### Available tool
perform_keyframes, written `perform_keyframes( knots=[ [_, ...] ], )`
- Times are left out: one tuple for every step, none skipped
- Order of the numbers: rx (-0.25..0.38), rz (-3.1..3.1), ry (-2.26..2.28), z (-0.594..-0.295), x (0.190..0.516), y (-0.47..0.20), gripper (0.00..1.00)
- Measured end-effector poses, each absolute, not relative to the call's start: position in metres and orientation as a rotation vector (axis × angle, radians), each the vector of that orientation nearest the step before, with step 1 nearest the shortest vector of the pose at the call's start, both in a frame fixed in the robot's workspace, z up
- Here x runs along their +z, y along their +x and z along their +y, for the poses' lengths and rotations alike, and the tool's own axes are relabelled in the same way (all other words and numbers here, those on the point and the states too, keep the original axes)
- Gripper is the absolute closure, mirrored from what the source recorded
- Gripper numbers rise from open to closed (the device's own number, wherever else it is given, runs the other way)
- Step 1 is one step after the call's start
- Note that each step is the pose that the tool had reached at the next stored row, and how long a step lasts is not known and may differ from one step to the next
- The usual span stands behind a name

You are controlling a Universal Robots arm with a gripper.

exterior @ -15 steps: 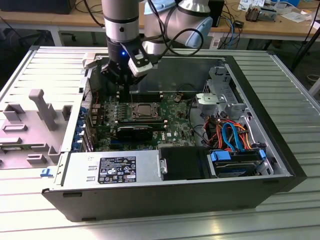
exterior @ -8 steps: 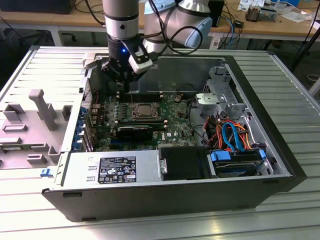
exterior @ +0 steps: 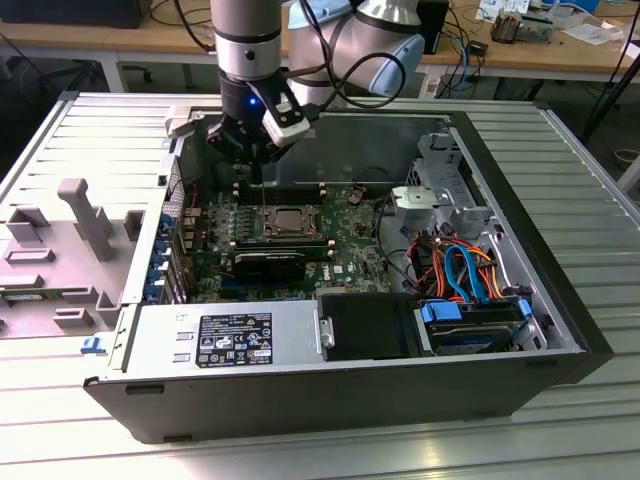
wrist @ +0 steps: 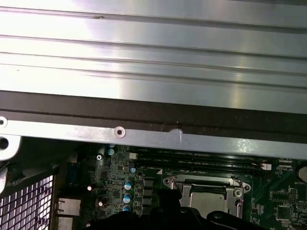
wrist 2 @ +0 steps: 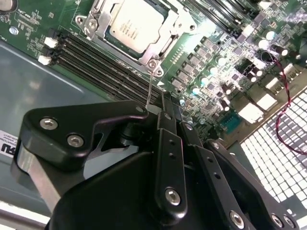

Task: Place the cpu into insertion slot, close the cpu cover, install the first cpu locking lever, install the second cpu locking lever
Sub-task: 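Install the first cpu locking lever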

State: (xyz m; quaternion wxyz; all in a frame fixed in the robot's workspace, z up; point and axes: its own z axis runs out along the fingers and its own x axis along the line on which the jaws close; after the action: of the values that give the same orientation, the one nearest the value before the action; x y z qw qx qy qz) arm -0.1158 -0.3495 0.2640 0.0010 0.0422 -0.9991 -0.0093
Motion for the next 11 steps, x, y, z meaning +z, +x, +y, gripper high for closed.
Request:
perform_keyframes(
  knots=[
    [-0.029,-3.137,0.133,-0.3495,0.2638,-0.1148,0.89],
    [-0.029,-3.137,0.134,-0.3495,0.2636,-0.1140,0.89],
    [-0.029,-3.136,0.134,-0.3495,0.2635,-0.1130,0.89],
    [-0.029,-3.136,0.134,-0.3495,0.2633,-0.1113,0.89],
    [-0.029,-3.136,0.134,-0.3495,0.2631,-0.1102,0.89],
    [-0.029,-3.136,0.134,-0.3495,0.2629,-0.1092,0.89],
    [-0.029,-3.135,0.134,-0.3495,0.2626,-0.1083,0.89],
    [-0.029,-3.135,0.134,-0.3495,0.2624,-0.1076,0.89],
    [-0.029,-3.135,0.134,-0.3495,0.2623,-0.1068,0.89],
    [-0.029,-3.135,0.134,-0.3495,0.2620,-0.1060,0.89],
    [-0.029,-3.134,0.134,-0.3495,0.2617,-0.1054,0.89]
  ],
)
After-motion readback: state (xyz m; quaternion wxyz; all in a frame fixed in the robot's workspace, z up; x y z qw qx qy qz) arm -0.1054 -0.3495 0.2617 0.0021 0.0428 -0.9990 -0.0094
